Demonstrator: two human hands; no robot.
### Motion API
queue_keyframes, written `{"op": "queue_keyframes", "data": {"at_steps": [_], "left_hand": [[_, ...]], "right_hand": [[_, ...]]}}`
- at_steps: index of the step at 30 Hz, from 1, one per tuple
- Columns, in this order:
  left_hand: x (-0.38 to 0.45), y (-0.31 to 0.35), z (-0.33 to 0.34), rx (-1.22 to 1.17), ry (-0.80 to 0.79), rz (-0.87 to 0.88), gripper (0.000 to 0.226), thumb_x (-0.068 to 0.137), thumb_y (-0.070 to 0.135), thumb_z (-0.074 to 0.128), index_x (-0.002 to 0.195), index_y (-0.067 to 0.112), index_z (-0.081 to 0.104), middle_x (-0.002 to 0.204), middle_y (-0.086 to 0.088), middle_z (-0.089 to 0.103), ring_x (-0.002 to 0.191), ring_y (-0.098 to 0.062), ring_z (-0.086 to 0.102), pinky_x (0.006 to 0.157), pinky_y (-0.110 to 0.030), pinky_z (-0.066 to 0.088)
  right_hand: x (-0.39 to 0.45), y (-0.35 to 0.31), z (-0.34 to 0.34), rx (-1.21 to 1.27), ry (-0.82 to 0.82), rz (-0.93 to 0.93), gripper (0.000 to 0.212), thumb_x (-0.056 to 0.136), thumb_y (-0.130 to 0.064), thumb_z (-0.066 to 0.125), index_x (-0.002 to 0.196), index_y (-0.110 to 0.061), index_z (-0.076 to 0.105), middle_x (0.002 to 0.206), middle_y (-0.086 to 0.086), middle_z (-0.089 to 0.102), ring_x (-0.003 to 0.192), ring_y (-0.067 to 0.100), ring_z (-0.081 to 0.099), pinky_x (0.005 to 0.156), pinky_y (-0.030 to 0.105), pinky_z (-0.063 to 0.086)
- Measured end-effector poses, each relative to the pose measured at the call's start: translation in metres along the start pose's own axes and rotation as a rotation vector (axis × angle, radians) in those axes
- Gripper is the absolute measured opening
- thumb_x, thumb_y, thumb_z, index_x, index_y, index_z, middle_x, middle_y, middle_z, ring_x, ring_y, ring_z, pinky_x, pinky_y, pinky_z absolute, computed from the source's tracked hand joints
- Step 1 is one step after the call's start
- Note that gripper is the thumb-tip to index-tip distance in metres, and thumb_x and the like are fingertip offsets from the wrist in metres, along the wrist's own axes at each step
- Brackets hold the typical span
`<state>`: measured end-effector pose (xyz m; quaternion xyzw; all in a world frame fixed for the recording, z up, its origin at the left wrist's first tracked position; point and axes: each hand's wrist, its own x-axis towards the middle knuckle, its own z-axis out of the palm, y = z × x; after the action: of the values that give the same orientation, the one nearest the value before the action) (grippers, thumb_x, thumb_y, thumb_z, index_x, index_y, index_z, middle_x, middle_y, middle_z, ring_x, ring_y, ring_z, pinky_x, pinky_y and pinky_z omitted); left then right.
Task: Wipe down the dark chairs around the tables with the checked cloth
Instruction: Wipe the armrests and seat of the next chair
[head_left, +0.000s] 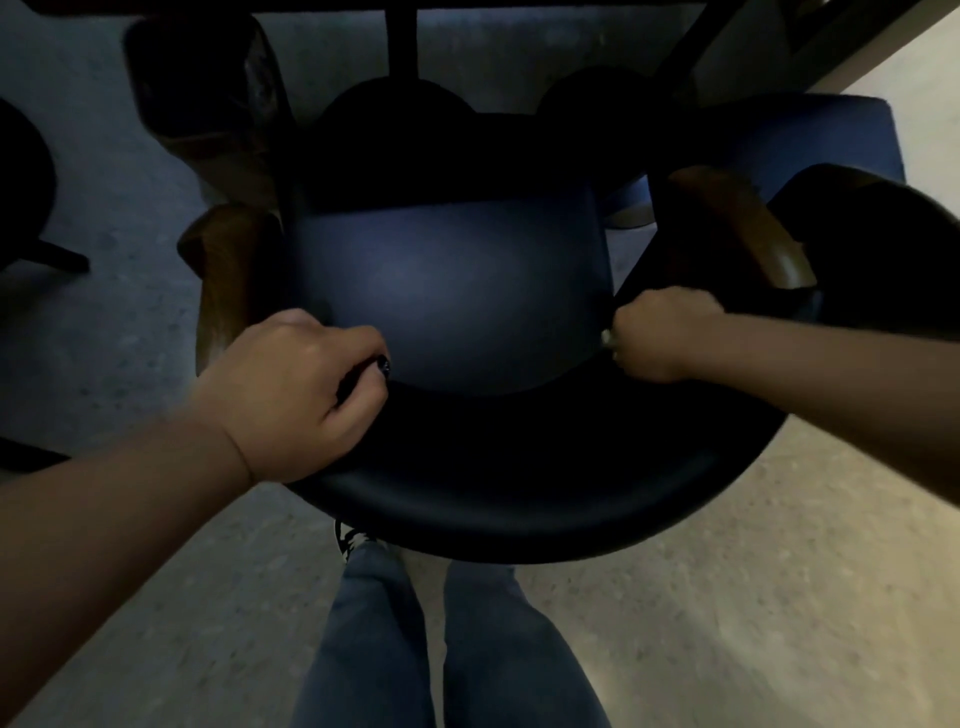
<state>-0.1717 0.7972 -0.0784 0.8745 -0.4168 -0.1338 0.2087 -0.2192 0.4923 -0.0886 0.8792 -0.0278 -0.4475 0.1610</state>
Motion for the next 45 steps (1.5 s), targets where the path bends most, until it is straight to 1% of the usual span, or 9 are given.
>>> {"op": "queue_keyframes", "data": {"at_steps": [5, 8, 15, 20, 27, 33, 38, 42, 45], "left_hand": [[-0.001, -0.001, 0.000, -0.019, 0.004, -0.012, 0.036, 0.087, 0.035, 0.036, 0.080, 0.013, 0.065, 0.056, -0.002, 0.057, 0.056, -0.031, 0.054, 0.060, -0.031, 0.043], [0.000, 0.000, 0.001, -0.013, 0.020, -0.016, 0.037, 0.088, 0.035, 0.036, 0.081, 0.014, 0.065, 0.057, -0.002, 0.058, 0.056, -0.030, 0.054, 0.061, -0.031, 0.043], [-0.001, -0.003, 0.005, -0.008, 0.063, -0.020, 0.038, 0.087, 0.038, 0.035, 0.083, 0.015, 0.065, 0.062, -0.003, 0.061, 0.060, -0.031, 0.055, 0.061, -0.030, 0.040], [-0.001, -0.004, 0.005, -0.022, 0.070, 0.013, 0.040, 0.086, 0.039, 0.035, 0.081, 0.013, 0.065, 0.058, -0.002, 0.057, 0.057, -0.030, 0.052, 0.057, -0.033, 0.042], [-0.002, -0.007, 0.006, -0.026, 0.128, 0.016, 0.043, 0.085, 0.044, 0.031, 0.079, 0.013, 0.061, 0.065, -0.006, 0.061, 0.061, -0.030, 0.057, 0.058, -0.042, 0.045], [-0.001, -0.004, 0.004, -0.073, 0.171, 0.020, 0.043, 0.084, 0.044, 0.029, 0.076, 0.013, 0.057, 0.065, -0.006, 0.059, 0.062, -0.028, 0.056, 0.059, -0.046, 0.045], [0.001, -0.001, 0.006, -0.049, 0.101, 0.027, 0.037, 0.092, 0.050, 0.026, 0.086, 0.025, 0.053, 0.078, 0.002, 0.061, 0.073, -0.020, 0.057, 0.068, -0.043, 0.045], [0.006, 0.001, 0.006, -0.253, -0.046, 0.000, 0.041, 0.093, 0.057, 0.035, 0.110, 0.029, 0.059, 0.107, 0.006, 0.065, 0.100, -0.015, 0.061, 0.089, -0.038, 0.049], [0.006, 0.003, 0.004, -0.463, -0.016, 0.027, 0.025, 0.092, 0.037, 0.059, 0.100, 0.015, 0.064, 0.095, -0.002, 0.066, 0.086, -0.011, 0.062, 0.079, -0.027, 0.049]], "right_hand": [[-0.013, -0.096, -0.013, 0.445, 0.017, -0.170, 0.036, 0.091, -0.027, 0.053, 0.114, -0.001, 0.062, 0.119, 0.022, 0.062, 0.107, 0.035, 0.062, 0.077, 0.031, 0.048], [-0.007, -0.131, -0.027, 0.630, 0.045, -0.249, 0.027, 0.091, -0.024, 0.054, 0.106, -0.003, 0.063, 0.114, 0.019, 0.064, 0.100, 0.032, 0.063, 0.069, 0.025, 0.041], [-0.052, -0.143, -0.034, 1.166, 0.184, -0.308, 0.029, 0.087, -0.024, 0.051, 0.059, -0.014, 0.052, 0.065, 0.006, 0.060, 0.070, 0.026, 0.061, 0.058, 0.026, 0.041], [-0.096, -0.159, -0.020, 1.087, 0.540, -0.292, 0.027, 0.086, -0.028, 0.050, 0.064, -0.020, 0.038, 0.069, -0.005, 0.045, 0.063, 0.018, 0.042, 0.057, 0.028, 0.029], [-0.096, -0.177, -0.013, 1.069, 0.857, -0.198, 0.018, 0.081, -0.035, 0.048, 0.069, -0.024, 0.039, 0.078, 0.003, 0.059, 0.072, 0.028, 0.057, 0.061, 0.032, 0.041], [-0.083, -0.168, -0.021, 1.456, 0.661, -0.169, 0.028, 0.077, -0.036, 0.058, 0.068, -0.009, 0.061, 0.068, 0.006, 0.064, 0.077, 0.030, 0.061, 0.074, 0.045, 0.051], [-0.075, -0.157, -0.015, 1.896, 0.445, -0.235, 0.009, 0.084, -0.019, 0.064, 0.084, -0.013, 0.071, 0.077, -0.001, 0.074, 0.074, 0.011, 0.069, 0.069, 0.026, 0.053], [-0.076, -0.149, -0.005, 1.989, 0.522, -0.340, 0.014, 0.089, -0.011, 0.060, 0.085, -0.001, 0.069, 0.081, 0.020, 0.071, 0.067, 0.029, 0.064, 0.059, 0.034, 0.050], [-0.072, -0.147, 0.000, 1.928, 0.663, -0.370, 0.018, 0.091, -0.011, 0.058, 0.094, 0.004, 0.068, 0.087, 0.022, 0.072, 0.072, 0.031, 0.067, 0.066, 0.043, 0.054]]}}
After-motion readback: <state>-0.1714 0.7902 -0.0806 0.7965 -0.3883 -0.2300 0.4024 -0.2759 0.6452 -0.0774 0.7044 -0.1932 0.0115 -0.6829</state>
